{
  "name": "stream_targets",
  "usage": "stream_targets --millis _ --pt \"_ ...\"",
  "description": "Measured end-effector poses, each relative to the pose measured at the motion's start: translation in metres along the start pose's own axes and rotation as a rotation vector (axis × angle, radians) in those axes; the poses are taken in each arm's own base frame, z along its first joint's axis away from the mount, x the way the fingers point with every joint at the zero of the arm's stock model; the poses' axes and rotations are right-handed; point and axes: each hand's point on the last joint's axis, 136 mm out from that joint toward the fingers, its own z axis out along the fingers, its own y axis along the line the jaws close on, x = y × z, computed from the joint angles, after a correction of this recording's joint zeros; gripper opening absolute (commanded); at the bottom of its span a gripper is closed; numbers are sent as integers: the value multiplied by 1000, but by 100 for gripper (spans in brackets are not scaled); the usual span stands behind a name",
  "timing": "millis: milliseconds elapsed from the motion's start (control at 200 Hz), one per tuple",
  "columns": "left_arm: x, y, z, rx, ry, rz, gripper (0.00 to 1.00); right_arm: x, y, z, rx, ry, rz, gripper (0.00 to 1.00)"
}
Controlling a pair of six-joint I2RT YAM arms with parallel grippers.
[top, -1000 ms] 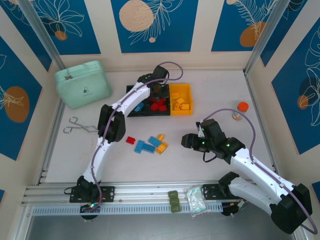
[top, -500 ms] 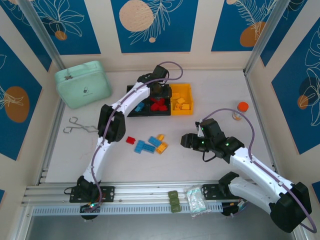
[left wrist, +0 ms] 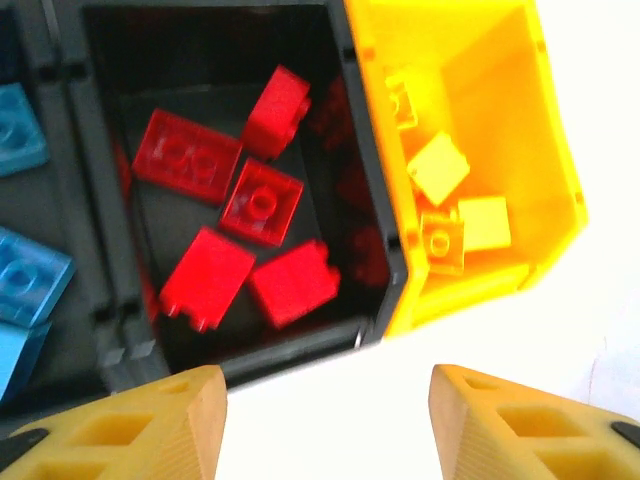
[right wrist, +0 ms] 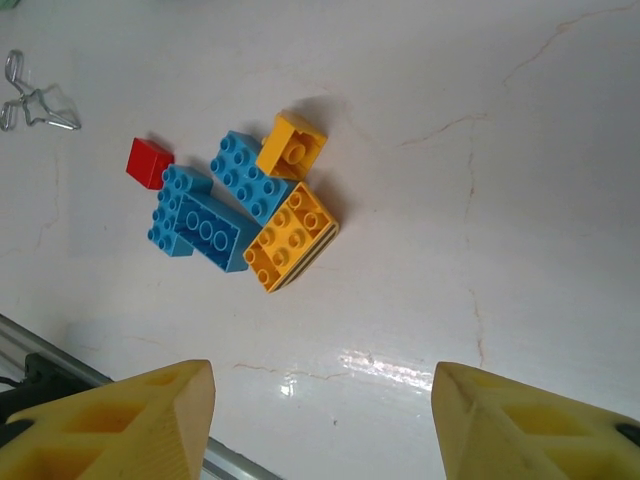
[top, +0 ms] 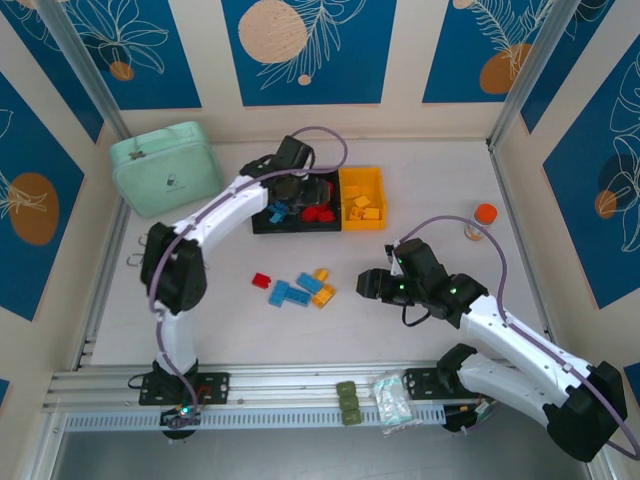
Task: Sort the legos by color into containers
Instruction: Pick up the lego from the center of the table.
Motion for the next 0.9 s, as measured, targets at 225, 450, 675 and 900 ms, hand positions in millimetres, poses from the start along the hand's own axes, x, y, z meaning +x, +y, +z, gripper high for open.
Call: stream_targets --millis 225,450,675,900 --pt "62 32 -32 -34 39 13 62 3 21 0 -8 14 -54 67" --pt "123 74 -48 -120 75 -37 71 8 30 11 9 44 -91 67" --pt "172 109 -52 -187 82 -191 79 7 31 22 19 57 -106 67" --pt "190 124 -45 -233 77 -323 81 3 35 32 26 66 -131 67"
